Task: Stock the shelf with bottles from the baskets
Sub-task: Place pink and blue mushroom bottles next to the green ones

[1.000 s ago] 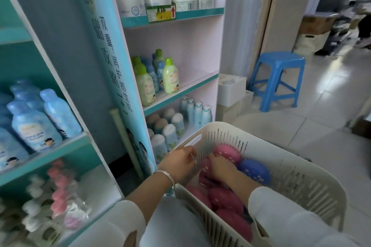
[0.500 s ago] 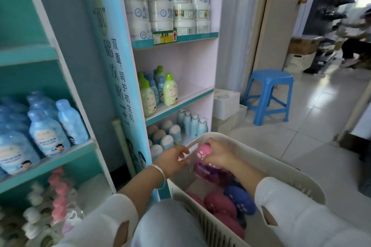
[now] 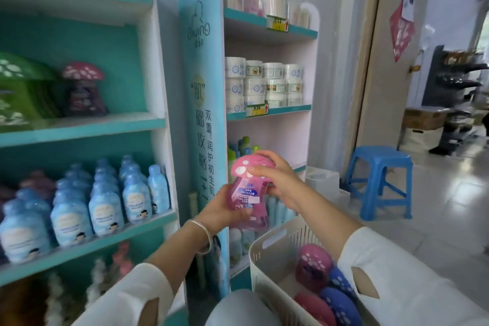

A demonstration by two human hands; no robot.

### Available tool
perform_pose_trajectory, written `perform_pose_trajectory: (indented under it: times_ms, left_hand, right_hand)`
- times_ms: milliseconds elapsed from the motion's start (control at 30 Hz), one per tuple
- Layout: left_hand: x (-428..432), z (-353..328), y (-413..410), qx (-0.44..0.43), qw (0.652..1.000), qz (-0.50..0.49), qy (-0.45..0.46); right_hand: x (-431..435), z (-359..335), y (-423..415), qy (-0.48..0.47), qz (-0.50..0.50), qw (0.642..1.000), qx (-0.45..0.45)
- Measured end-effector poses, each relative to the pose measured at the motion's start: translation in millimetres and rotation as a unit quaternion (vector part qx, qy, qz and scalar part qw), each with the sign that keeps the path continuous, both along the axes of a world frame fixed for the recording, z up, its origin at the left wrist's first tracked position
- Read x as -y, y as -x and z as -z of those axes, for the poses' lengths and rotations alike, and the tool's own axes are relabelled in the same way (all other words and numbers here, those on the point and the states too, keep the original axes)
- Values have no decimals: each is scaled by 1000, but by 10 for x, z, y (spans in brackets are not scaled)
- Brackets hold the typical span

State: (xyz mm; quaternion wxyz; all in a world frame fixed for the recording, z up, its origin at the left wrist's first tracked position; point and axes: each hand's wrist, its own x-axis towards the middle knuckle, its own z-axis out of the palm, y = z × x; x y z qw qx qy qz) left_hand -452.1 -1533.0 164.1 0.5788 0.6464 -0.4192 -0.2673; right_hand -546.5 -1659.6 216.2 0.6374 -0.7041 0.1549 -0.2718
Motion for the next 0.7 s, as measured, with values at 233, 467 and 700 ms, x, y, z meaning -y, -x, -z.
perform_pose_trajectory:
  times_ms: [233,467,700]
  left_hand:
    - [-449,-281,-245,-17,995,-79,65]
    - [-772,-541,-453,-5,965,-191,178]
    - [-1105,-917,-777,96,943,-247,204]
  right_hand:
    - [-431,-213,-443,-31,-33,997,59]
    - [-792,-208,-694,113,-105,988,20]
    - [-1071,-619,-1139,170,-147,973,46]
